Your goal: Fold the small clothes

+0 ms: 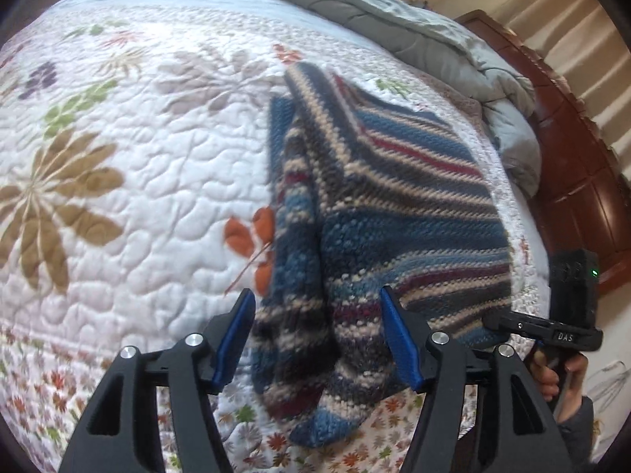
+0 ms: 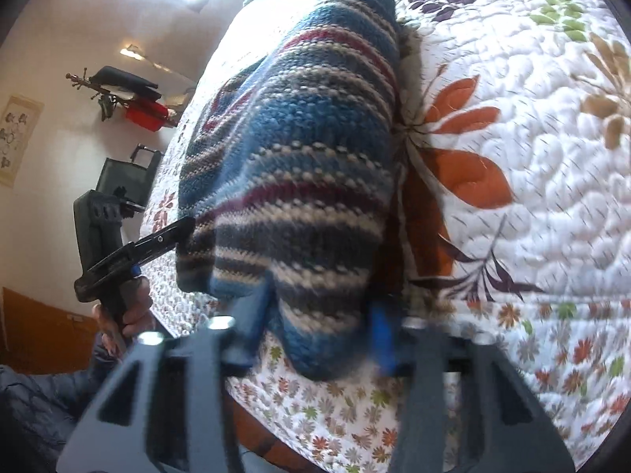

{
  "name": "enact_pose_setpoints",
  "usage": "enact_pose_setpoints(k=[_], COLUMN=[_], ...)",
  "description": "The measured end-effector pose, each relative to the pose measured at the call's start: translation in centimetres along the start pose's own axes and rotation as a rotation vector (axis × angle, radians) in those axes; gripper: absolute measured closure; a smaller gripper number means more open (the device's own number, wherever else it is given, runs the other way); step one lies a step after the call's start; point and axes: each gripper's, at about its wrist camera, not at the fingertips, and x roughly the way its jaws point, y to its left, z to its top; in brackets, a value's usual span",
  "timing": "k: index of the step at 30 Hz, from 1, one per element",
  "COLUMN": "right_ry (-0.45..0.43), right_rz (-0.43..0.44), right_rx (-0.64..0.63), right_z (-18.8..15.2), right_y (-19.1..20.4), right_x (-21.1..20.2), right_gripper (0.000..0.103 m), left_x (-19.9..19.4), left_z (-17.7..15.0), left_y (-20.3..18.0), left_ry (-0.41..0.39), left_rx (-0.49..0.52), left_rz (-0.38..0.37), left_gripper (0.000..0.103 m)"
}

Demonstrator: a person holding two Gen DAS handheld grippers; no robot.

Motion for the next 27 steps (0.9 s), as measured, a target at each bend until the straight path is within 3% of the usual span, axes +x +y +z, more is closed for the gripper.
enact_pose_setpoints(k=[5, 12, 17, 18, 22, 27], right_ry=[-0.011, -0.012, -0.068, -0.082, -0.157, -0.197], right_rz=[0.010, -0.042, -0.120, -0.144, -0.276, -0.415], right_rx=[0.075, 0.120, 0.106, 0.092, 0.055, 0.015], right_z=[-0.6, -2.2, -3.5, -3.7, -6.3, -8.7], right_y=[-1.3, -3.2, -1.0, -0.3, 2.6, 6.2], right_x=[0.3, 1.1, 0.1, -0.2, -2.3, -3.2], right_gripper=[0.079, 0.076, 0.045, 0.044, 0.019, 0.013], left_x=[0.7, 1.7, -0.4, -1.0, -3.6, -6.0], left_z=[-0.8, -1.9, -2.4, -2.5, -3.6, -5.0], left_y=[0.8, 1.6, 0.2, -0.2, -2.2, -3.2], left_ry=[0.017, 0.019, -0.020, -0.026, -0.055, -0.092], left_rx=[-0.013, -0.033, -0.037, -0.025, 0.045, 0.060], left_rz=[0.027, 0.046, 0.104, 0.116, 0.238, 0.323], left_gripper=[0.037, 0.030, 0.030, 0.031, 0.023, 0.019])
